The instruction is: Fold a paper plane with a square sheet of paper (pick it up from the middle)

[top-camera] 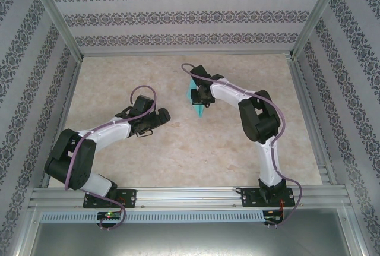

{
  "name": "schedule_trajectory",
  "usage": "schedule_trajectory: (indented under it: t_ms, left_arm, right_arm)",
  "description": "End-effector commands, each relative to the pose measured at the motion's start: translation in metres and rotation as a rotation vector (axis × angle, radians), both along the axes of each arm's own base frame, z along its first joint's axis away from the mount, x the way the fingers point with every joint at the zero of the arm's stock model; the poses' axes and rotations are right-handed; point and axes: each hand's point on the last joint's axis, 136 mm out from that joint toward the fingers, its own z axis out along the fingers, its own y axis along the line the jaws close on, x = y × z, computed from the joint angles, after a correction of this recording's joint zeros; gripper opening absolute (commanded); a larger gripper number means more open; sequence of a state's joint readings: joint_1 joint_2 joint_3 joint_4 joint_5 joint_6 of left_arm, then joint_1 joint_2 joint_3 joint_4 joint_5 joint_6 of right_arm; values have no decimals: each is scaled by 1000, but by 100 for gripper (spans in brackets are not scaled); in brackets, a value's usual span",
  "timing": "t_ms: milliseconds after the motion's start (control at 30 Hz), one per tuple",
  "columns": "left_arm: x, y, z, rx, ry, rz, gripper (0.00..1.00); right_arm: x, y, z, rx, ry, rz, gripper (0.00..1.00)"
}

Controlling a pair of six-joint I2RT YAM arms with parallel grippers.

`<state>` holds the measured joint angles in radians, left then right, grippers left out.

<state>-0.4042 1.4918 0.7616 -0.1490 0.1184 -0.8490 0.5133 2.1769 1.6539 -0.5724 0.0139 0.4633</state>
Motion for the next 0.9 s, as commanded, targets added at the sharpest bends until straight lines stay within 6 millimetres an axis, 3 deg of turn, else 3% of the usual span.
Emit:
schedule_trajectory:
  t_ms: [0,500,633,867]
  left_arm:
    - [4,5,5,26,-6,6,100]
    - [2,5,2,28,4,0,100]
    - [2,5,3,31,4,-4,100]
    - [8,12,18,87,-21,-6,100]
  right_arm:
    - [1,-5,-4,-27,26,4,13]
    - [-8,-15,-45,-74,106,-41,18]
    - [-4,-13,-29,-57,75,-44,20]
    - [0,-8,33,21,-16,-56,31]
